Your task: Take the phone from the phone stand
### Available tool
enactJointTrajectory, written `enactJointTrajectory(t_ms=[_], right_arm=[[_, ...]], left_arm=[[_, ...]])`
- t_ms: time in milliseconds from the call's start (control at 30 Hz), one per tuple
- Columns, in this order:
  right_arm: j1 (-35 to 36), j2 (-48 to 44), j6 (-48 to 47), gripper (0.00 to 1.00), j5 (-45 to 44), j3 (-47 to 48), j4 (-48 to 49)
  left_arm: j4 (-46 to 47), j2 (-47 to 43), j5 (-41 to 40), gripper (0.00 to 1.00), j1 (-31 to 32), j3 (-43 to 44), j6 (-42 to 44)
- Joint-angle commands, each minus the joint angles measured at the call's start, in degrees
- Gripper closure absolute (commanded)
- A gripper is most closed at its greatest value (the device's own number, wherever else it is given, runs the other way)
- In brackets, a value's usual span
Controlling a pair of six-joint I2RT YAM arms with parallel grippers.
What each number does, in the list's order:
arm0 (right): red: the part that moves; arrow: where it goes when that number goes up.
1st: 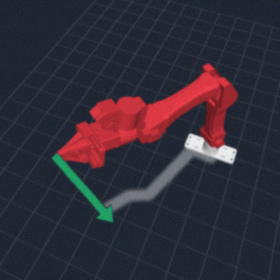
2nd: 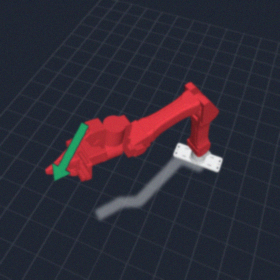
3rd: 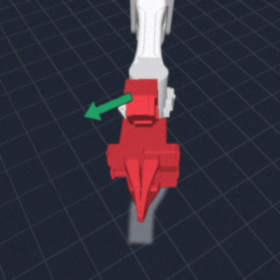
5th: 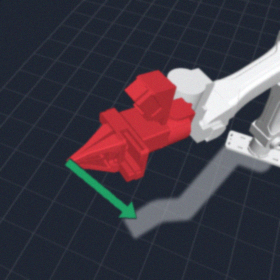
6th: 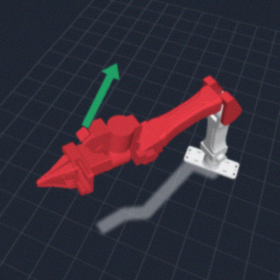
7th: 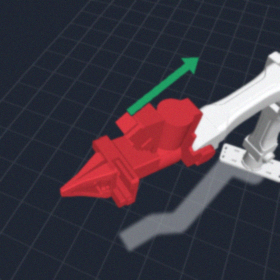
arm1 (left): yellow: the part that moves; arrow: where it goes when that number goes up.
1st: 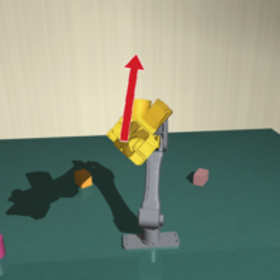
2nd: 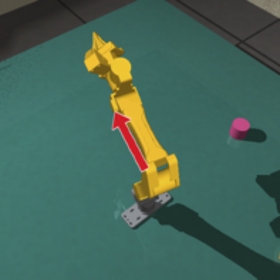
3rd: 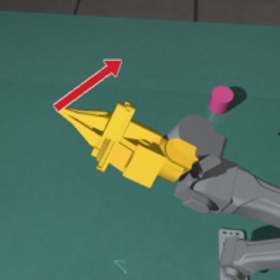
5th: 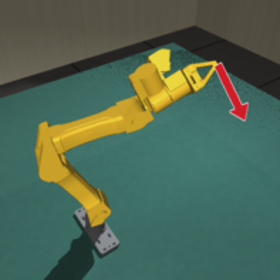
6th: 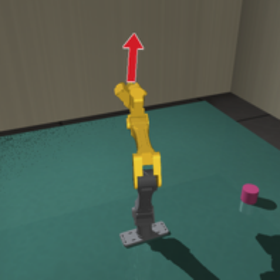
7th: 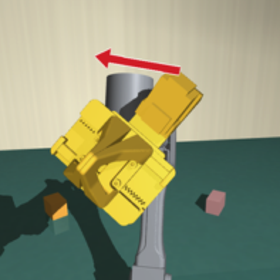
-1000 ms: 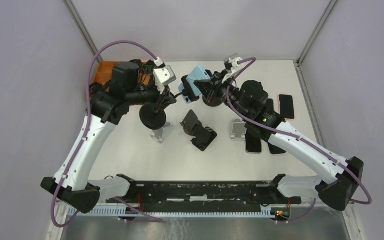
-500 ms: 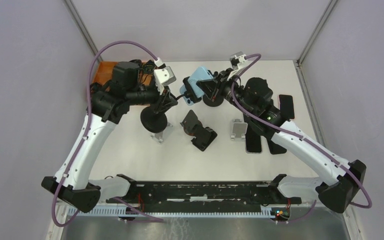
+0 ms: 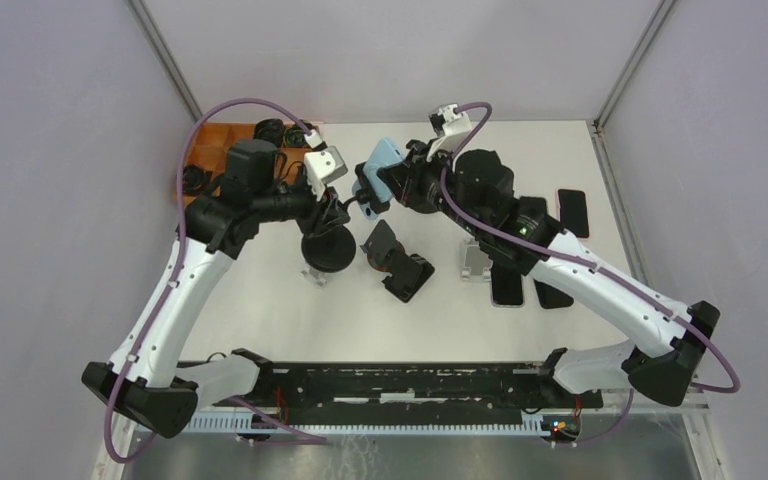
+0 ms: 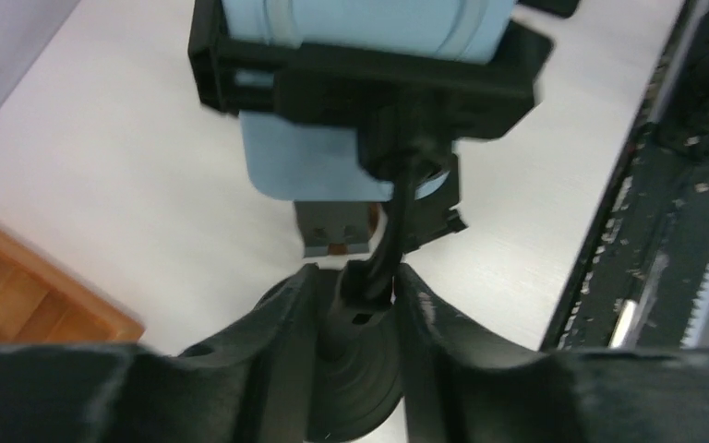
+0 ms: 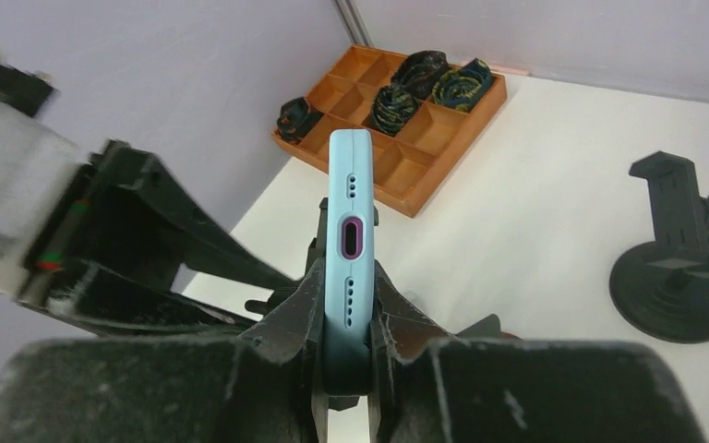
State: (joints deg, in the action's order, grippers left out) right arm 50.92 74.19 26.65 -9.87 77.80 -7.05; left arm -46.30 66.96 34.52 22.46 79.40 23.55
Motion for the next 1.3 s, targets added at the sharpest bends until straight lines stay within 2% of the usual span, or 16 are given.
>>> enactJointTrajectory(t_ms=[0,133,267,400,500,600,800,867,1033,1100,1267], right_arm=[[0.8,-1.2,6.9,1.0,-2.8,11.4,10.6],[1.2,0.1,8.0,1.0,-1.9,12.3,10.4],[1.6,1.0,8.7,1.0,-1.4,13.1,9.7],[1.9,1.6,8.8,1.0,-1.9,13.1,9.0],[2.3,1.6,8.9,1.0,-2.7,12.3,9.4],[2.5,2.0,9.5,1.0,-2.5,11.7,10.2],[2.9,3.1,9.6,1.0,-1.8,11.9,9.6],[2.8,3.3,7.9,1.0,-2.4,12.8,7.9],[2.8,3.1,1.0,1.0,-5.6,11.5,3.0],[1.8,1.3,-0.6,1.0,-6.6,7.3,2.9],[-2.3,-3.4,0.1,1.0,-0.7,-5.1,6.6]], left_arm=[[-0.4,-0.4,-4.8,0.5,-1.6,-2.6,-1.6],[-0.5,-0.2,-5.3,0.27,-1.6,-4.1,0.6],[0.5,0.2,-6.4,0.27,-1.6,-4.8,1.2],[0.6,0.0,-2.3,0.31,-1.6,-2.7,0.0],[0.3,-0.6,0.8,0.36,-1.5,-1.1,-0.8],[0.3,-1.0,2.0,0.46,-1.3,-0.9,-0.3],[-1.5,-0.4,0.8,0.87,-1.2,-1.2,2.3],[-2.4,-0.4,-0.6,0.97,-1.2,-1.0,3.5],[-4.0,-1.4,-2.7,0.98,-1.2,2.0,4.4],[-4.0,-1.9,-3.4,0.98,-1.3,3.4,2.8],[-2.5,-3.7,-1.2,0.98,-1.4,5.9,-1.9]])
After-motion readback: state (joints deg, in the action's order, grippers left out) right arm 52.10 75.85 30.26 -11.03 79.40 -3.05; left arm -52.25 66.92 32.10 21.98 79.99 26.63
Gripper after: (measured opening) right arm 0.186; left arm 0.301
